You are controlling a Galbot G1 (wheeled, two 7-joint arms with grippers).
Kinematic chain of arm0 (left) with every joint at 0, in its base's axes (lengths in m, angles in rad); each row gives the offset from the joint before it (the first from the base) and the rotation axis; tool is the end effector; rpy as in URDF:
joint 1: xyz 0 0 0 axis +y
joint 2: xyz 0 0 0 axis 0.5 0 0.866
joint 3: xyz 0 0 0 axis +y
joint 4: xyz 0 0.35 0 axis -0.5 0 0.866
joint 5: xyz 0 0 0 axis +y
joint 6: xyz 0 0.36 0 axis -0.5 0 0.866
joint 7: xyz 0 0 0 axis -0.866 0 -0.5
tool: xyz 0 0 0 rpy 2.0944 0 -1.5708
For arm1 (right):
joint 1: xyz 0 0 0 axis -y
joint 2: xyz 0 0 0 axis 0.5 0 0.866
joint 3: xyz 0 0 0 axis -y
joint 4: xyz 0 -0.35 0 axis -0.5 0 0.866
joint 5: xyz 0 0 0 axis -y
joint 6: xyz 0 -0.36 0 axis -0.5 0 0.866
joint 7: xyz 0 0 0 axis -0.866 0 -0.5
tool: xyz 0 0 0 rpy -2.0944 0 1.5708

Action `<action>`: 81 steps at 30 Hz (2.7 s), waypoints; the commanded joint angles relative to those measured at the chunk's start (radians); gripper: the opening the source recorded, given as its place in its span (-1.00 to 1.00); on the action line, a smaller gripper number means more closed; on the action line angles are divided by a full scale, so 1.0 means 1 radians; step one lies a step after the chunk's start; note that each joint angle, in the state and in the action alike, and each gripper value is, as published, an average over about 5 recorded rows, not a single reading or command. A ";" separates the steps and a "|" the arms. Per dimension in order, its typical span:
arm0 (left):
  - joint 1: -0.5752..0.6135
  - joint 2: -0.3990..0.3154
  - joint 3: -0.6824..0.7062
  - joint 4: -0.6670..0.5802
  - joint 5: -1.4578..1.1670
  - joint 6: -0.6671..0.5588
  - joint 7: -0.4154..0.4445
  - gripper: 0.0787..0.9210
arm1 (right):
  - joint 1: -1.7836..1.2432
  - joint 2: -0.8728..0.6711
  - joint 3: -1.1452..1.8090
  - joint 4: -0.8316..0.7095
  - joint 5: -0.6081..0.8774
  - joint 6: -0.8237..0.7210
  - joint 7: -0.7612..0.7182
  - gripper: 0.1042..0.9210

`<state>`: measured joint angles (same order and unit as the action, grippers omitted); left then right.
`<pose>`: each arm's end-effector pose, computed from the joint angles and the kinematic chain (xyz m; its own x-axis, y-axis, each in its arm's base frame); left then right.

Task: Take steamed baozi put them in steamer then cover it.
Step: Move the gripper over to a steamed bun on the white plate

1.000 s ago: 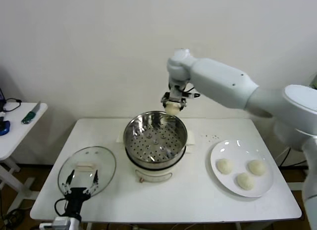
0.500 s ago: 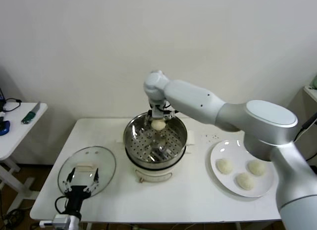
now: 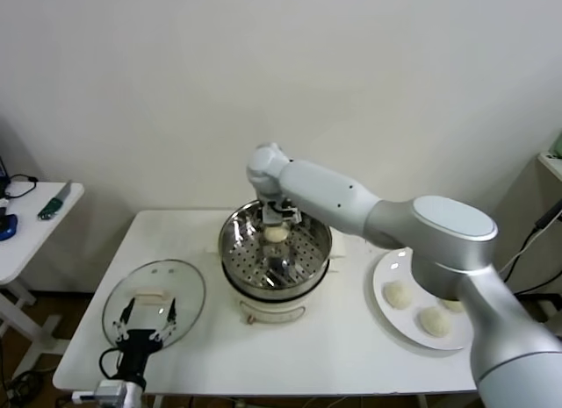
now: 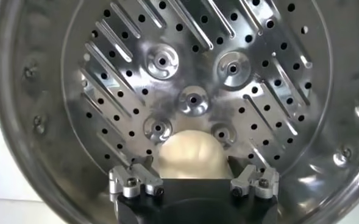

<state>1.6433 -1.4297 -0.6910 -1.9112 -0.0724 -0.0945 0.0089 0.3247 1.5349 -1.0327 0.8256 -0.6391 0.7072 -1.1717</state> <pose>0.1536 0.0883 -0.3696 -0.9863 -0.0883 0.1393 -0.0690 0.9881 0.1378 0.5921 0.2431 -0.1154 -0.2699 0.0216 0.9626 0.0185 -0.9994 0.0276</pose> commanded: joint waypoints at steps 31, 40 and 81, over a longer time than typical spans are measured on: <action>0.018 -0.004 0.018 -0.022 0.007 0.002 -0.004 0.77 | 0.301 -0.970 -0.410 0.655 1.063 -1.026 0.242 0.76; 0.027 -0.006 0.014 -0.038 0.017 0.009 -0.004 0.77 | -0.020 -1.049 -0.235 0.596 0.952 -1.054 0.152 0.76; 0.021 -0.013 0.011 -0.007 0.014 0.016 -0.023 0.77 | -0.227 -0.770 -0.086 0.256 0.828 -0.956 0.149 0.52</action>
<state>1.6648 -1.4427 -0.6806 -1.9171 -0.0573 -0.0804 -0.0099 0.1115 0.7453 -1.1221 1.1002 0.1941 -0.2484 -1.0227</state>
